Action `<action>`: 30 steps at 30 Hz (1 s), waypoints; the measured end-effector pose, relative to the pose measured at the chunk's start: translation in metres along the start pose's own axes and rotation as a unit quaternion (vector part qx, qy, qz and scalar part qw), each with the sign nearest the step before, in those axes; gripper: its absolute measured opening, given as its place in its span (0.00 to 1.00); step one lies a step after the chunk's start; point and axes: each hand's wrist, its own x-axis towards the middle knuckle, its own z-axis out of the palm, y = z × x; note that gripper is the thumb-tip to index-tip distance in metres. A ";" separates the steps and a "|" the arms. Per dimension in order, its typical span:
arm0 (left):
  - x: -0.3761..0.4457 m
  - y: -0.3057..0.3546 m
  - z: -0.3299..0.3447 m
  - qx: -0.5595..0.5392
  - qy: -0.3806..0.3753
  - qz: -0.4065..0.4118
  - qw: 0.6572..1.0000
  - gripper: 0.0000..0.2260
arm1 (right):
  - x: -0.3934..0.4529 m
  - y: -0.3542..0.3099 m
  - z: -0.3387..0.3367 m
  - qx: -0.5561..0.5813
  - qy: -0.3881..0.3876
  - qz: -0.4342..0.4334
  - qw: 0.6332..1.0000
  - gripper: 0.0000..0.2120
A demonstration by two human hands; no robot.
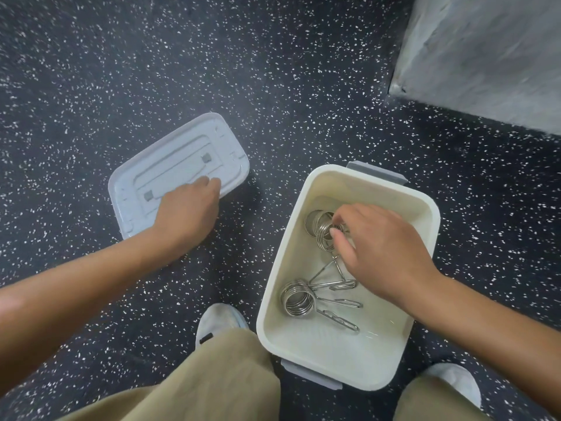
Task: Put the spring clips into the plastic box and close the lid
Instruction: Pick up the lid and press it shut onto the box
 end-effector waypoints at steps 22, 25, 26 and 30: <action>-0.006 0.042 -0.208 -0.243 0.352 0.024 0.903 0.05 | -0.020 0.019 -0.055 0.137 0.093 0.084 0.983 0.06; 0.002 0.037 -0.206 -0.251 0.355 0.010 0.900 0.05 | -0.025 0.025 -0.061 0.157 0.111 0.090 0.977 0.05; 0.004 0.035 -0.205 -0.257 0.361 0.005 0.896 0.06 | -0.027 0.027 -0.063 0.163 0.116 0.091 0.976 0.05; 0.011 0.039 -0.204 -0.282 0.357 -0.020 0.890 0.07 | -0.032 0.036 -0.064 0.202 0.123 0.114 0.965 0.05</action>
